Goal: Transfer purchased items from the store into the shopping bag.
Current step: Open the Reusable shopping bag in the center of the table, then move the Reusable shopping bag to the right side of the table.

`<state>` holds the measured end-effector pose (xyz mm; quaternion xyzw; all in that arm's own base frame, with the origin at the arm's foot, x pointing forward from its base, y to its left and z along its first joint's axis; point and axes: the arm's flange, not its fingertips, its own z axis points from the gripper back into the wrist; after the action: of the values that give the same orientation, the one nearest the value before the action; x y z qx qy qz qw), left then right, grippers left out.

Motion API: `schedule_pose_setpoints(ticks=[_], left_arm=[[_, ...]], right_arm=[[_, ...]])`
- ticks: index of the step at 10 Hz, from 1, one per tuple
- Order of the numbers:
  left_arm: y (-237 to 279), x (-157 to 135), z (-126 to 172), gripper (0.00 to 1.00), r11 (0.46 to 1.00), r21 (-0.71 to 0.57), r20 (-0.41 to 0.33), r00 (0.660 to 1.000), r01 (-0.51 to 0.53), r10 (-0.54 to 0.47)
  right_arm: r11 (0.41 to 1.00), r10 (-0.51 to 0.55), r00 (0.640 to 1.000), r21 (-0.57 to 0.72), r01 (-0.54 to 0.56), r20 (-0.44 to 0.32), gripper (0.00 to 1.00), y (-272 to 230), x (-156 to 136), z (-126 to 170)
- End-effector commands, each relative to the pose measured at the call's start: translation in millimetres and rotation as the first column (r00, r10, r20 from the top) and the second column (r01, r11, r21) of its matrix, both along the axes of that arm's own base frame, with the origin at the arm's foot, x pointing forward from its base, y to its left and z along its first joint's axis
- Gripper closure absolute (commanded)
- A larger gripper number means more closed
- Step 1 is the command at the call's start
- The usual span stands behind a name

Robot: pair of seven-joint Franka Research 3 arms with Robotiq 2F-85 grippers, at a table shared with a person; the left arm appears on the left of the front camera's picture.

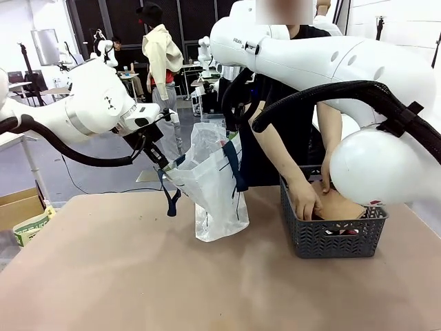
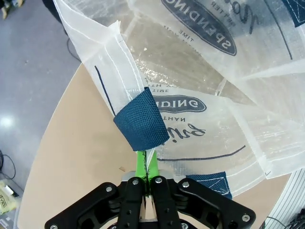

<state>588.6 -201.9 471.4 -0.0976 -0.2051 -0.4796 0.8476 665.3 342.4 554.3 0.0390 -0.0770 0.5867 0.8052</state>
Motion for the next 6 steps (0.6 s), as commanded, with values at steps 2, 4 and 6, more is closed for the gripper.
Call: schedule_pose_setpoints(ticks=[2, 4, 6], left_arm=[[-0.8, 0.3, 0.7, 1.0, 1.0, 0.008, 0.006, 1.0, -0.013, 0.013], [-0.8, 0.3, 0.7, 1.0, 1.0, 0.008, 0.006, 1.0, -0.013, 0.013], [-0.8, 0.3, 0.7, 1.0, 1.0, 0.008, 0.006, 1.0, -0.013, 0.013]], right_arm=[[1.0, 0.004, 1.0, 0.001, -0.004, 0.006, 1.0, 1.4, -0.2, 0.8], [1.0, 0.004, 1.0, 0.001, -0.004, 0.006, 1.0, 1.4, -0.2, 0.8], [1.0, 0.004, 1.0, 0.001, -0.004, 0.006, 1.0, 1.4, -0.2, 0.8]])
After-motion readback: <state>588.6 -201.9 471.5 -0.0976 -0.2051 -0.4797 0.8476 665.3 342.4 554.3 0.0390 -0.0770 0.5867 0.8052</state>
